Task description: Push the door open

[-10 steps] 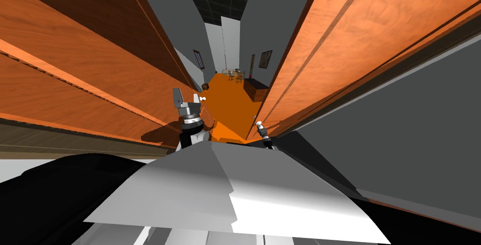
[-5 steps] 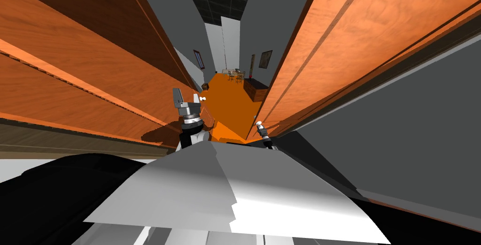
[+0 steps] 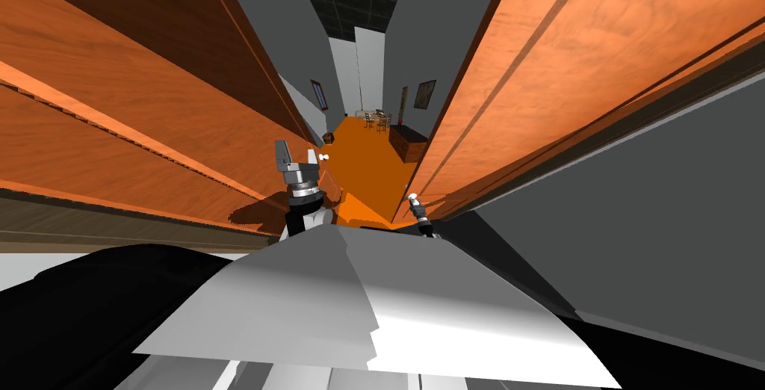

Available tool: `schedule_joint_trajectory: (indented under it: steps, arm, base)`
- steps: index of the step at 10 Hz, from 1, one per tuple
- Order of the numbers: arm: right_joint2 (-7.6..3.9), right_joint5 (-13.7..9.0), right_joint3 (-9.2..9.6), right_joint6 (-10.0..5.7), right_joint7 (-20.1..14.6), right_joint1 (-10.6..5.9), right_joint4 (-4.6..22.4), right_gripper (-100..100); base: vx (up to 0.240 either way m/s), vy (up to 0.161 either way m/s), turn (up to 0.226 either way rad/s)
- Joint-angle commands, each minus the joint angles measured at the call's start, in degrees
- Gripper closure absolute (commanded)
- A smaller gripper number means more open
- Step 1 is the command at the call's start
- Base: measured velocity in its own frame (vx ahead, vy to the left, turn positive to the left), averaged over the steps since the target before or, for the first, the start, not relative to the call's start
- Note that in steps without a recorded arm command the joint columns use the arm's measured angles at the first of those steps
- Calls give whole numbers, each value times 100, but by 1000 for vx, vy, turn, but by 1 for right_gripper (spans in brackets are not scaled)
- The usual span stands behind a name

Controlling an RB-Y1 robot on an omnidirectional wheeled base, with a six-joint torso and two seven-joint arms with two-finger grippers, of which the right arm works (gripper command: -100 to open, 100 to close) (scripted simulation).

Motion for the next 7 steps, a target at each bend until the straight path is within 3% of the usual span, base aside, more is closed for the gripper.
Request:
schedule_joint_trajectory:
  steps: [1,7]
  arm:
    - [0,-166,23,-31,-249,-12,-37,100]
    - [28,-800,165,-73,-1163,65,-146,100]
  base:
    - [43,-4,44]
    - [50,-3,50]
